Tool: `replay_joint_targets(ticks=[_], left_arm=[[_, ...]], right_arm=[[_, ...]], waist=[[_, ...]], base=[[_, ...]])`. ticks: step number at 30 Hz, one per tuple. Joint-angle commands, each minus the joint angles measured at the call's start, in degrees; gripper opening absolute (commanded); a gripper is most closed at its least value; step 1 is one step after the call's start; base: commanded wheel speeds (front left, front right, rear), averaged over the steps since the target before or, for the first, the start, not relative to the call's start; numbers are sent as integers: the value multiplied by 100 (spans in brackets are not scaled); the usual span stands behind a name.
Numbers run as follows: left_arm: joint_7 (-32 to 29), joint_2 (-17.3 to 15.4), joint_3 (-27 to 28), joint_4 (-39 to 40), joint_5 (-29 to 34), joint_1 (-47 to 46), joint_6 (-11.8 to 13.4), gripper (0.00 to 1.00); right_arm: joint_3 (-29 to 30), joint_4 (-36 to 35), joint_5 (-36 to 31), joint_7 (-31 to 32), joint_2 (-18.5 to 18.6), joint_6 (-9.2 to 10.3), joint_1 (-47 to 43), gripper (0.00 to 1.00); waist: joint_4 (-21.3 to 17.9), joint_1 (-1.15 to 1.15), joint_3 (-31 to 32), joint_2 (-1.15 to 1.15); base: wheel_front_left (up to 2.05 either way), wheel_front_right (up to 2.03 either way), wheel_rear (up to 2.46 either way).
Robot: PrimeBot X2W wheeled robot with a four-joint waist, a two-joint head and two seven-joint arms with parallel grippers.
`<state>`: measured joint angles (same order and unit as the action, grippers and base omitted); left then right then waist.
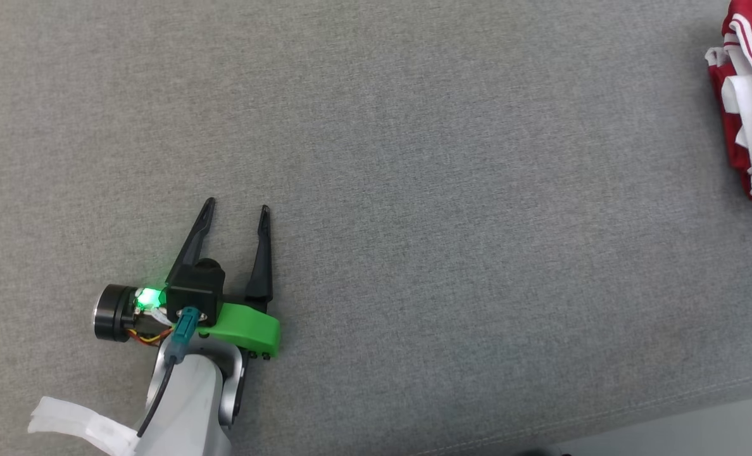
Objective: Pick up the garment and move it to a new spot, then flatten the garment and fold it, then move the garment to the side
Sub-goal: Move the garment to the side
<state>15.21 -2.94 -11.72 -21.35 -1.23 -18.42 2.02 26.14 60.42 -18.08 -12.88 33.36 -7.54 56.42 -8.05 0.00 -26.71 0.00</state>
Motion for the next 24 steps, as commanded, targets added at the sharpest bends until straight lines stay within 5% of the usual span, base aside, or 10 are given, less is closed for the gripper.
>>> replay_joint_targets(ticks=[1,8,16,24], left_arm=[[-19,-66,42,-91,-15,-11,37,100],[-19,-54,121,-53,-86,51,124,100],[-13,-28,370,112,-136,135,303,100],[-13,-19,477,146,-185,354,371,100]], right_arm=[[233,-85,-150,-5,22,11,-1,100],[862,-430,-478,-224,-464,11,134,100],[-626,-1976,770,-228,-1819,10,-559,100],[-1803,-2939,1910,-229,-2493,11,-1947,100]], waist=[[59,0,-32,0],[133,0,63,0],[186,0,367,0],[342,0,786,0]], base=[[0,0,0],[0,0,0],[0,0,0],[0,0,0]])
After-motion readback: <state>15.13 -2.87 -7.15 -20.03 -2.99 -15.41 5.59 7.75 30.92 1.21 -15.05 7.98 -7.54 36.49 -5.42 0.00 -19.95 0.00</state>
